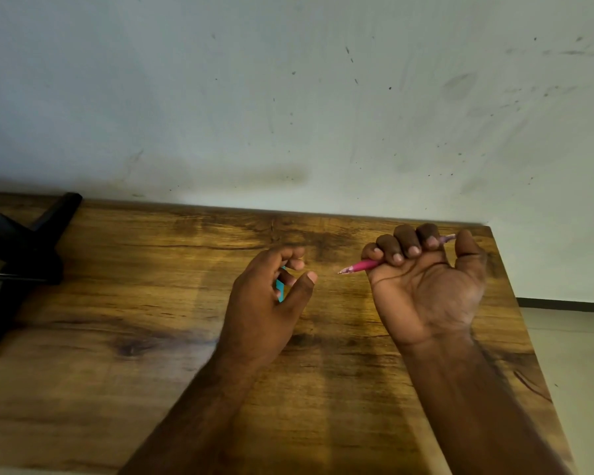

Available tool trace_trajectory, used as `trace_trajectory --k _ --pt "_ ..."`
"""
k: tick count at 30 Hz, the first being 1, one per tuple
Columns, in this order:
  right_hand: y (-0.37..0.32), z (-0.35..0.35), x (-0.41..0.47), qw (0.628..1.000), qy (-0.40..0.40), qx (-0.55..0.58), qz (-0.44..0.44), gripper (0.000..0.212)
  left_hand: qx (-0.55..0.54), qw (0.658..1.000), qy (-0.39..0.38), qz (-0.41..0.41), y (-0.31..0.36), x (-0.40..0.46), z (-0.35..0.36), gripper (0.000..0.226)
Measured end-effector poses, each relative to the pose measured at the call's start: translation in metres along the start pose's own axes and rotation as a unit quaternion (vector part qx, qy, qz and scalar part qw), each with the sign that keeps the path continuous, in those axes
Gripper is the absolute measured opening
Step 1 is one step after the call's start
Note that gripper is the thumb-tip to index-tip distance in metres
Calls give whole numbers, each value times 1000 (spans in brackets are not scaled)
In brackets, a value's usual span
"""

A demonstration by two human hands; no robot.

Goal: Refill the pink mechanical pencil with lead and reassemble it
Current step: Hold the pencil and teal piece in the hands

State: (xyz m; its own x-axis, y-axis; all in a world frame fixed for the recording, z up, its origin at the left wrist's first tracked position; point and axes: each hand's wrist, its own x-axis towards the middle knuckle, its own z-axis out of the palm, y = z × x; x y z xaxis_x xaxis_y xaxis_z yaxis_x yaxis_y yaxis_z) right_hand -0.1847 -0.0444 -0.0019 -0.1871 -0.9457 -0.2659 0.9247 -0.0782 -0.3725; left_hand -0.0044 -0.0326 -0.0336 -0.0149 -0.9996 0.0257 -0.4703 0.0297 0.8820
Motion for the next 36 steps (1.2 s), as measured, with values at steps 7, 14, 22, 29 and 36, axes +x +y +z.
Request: trace_trajectory --k 7,14,22,29,36 --pt "-1 3 1 1000 10 4 -3 40 -10 1000 5 9 3 0 3 29" --pt "-5 7 -4 999 31 6 -22 42 -18 1000 0 14 5 -2 2 28" --pt "-9 -3 -14 998 46 33 -25 42 -3 1000 0 14 3 0 3 33" --pt "-6 -7 -13 997 45 47 -29 43 8 1000 -3 19 -2 0 1 41" --pt "-5 -8 -12 998 37 43 -14 43 2 1000 4 31 -1 0 3 45"
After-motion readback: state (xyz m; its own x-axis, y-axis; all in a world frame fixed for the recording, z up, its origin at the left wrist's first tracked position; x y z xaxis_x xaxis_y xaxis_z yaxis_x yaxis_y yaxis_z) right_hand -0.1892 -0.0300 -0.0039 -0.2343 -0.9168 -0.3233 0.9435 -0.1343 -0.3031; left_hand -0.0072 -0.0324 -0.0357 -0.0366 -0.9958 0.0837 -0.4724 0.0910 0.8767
